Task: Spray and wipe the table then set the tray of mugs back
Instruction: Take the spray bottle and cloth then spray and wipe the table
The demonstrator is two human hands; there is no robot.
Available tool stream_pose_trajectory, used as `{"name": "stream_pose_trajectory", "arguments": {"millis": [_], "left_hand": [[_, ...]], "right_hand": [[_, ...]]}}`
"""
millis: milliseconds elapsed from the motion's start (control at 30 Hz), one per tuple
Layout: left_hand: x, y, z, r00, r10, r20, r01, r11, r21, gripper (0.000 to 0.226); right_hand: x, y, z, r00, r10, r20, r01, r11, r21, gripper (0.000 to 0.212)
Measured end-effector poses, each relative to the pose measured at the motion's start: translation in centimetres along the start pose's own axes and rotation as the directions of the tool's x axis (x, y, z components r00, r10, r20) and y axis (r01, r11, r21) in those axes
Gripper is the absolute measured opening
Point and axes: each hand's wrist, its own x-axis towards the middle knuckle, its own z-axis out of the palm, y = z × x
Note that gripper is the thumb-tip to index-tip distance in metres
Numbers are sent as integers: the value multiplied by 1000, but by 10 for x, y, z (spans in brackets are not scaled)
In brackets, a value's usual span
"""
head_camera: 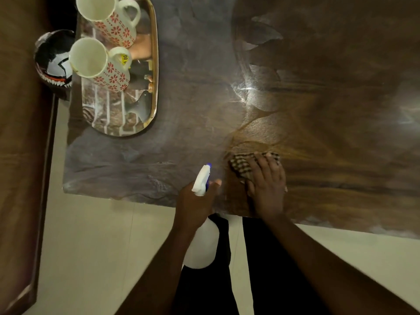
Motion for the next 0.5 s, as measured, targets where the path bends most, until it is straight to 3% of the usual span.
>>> {"name": "stream_pose_trajectory", "arguments": {"millis": [100,167,233,267,333,400,467,500], "left_hand": [[12,11,-4,999,40,-26,-41,997,-68,10],[20,23,-10,996,57,-73,-61,997,-55,14],[30,33,-17,999,47,-20,-48,998,-46,34],[33,37,-21,999,26,31,-24,998,-61,42],[38,45,-31,992,-1,125,13,996,-94,42],[44,49,-42,995,23,95,-11,992,-126,29],[44,53,-51,999,42,9,-41,991,-127,37],[42,57,-55,998,58,-11,-59,989,-132,40]], "right_hand": [[-3,-55,21,939,-331,88,331,943,19,51],[-12,-49,25,786,-602,139,602,797,50,43],[-13,-20,19,672,-722,165,727,686,40,42],[-10,-4,12,690,-701,179,710,703,19,44],[8,12,0,854,-492,170,503,864,-21,51],[27,-5,0,987,-137,80,136,991,11,55],[38,-51,12,979,205,10,-205,977,56,57],[40,-76,19,962,274,-5,-273,959,79,56]]}}
